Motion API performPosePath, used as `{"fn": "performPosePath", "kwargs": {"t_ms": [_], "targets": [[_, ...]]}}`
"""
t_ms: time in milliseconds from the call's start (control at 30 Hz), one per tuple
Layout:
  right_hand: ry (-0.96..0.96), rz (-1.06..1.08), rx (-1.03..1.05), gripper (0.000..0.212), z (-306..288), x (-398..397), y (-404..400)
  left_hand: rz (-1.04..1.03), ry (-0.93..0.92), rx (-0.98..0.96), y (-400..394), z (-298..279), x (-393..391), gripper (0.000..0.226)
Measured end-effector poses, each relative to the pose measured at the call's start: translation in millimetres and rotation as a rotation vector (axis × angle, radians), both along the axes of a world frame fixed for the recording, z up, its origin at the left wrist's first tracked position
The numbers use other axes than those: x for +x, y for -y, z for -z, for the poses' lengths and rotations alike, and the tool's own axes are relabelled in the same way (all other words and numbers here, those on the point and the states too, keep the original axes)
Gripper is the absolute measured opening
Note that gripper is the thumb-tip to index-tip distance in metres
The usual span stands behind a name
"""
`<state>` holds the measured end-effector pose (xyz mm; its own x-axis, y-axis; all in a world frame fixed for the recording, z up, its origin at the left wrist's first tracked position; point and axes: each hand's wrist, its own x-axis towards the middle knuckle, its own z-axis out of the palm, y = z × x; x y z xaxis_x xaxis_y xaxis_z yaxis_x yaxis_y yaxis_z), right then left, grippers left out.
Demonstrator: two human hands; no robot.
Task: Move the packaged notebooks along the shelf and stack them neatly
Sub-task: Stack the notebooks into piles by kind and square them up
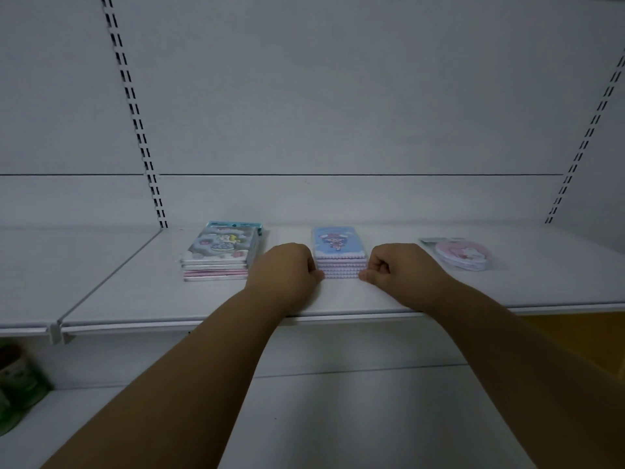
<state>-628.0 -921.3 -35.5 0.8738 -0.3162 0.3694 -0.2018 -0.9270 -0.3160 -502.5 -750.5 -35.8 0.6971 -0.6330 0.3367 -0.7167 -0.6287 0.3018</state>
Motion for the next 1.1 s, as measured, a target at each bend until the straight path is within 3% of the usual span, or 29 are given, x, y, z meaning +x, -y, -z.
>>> {"fn": "performPosePath", "kwargs": {"t_ms": [133,300,500,900,1000,1100], "targets": [[0.027,0.015,0.0,0.026,-2.1,-1.8,-1.3,0.007,-0.022,0.002,-0.8,-2.3,1.7,0.026],[0.081,0.021,0.014,0.021,-2.9,-1.0,-4.8,0.025,-0.006,-0.147,-3.1,-4.7,3.3,0.023],[0.057,-0.01,0.004,0.018,-3.1,-1.3,-3.7,0.054,0.064,-0.153,-2.0,-2.5,2.5,0.019],[0.052,0.009,-0.018,0.023,-1.8,-2.6,-3.3,0.0,0.024,-0.107,-1.2,-0.2,1.8,0.026],[0.14,0.039,-0.001,0.022,-4.4,-10.6,-1.3,-0.007,0.145,-0.187,-2.7,-5.7,-11.7,0.028],[0.24,0.084,0.004,0.016,-14.5,-26.8,13.4,0.119,0.266,-0.261,8.2,-16.1,-35.9,0.022]]}}
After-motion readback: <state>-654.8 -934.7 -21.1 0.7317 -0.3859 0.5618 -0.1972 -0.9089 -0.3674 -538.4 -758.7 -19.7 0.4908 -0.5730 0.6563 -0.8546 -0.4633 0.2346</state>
